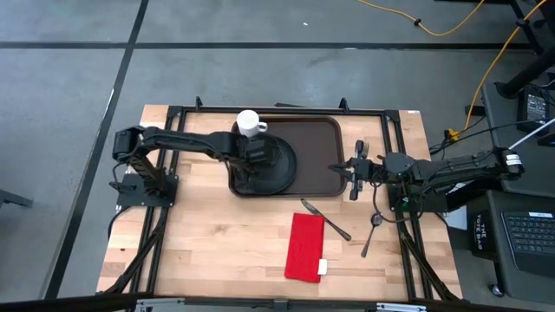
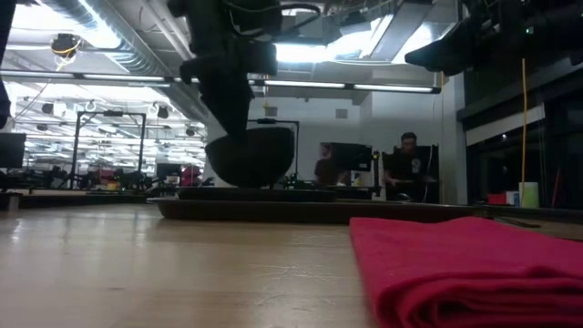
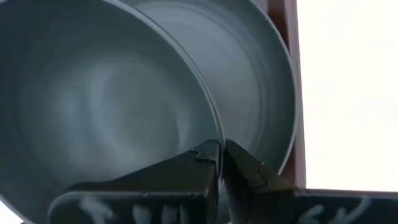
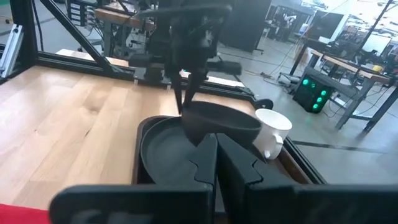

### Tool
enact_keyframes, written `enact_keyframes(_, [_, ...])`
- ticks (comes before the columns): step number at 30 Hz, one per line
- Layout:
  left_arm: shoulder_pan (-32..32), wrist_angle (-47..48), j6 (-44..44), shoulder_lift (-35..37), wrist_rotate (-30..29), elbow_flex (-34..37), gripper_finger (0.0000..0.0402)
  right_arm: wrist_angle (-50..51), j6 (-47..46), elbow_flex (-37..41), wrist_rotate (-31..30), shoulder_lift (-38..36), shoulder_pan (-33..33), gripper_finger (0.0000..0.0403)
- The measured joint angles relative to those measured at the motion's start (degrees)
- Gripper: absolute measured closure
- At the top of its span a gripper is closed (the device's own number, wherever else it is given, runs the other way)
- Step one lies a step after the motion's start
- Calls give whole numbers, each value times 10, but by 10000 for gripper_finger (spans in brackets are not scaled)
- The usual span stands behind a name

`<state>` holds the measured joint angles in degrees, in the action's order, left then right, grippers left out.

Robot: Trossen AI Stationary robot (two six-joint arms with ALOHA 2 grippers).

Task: Set up tray
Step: Put the black bowl on the black plate

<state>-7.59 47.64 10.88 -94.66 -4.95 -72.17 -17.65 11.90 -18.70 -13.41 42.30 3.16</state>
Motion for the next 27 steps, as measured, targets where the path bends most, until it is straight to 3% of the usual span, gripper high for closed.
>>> enact_keyframes(27, [1,1,19,-29,-1,0,397,-32,-27,0,-5,1,0,389])
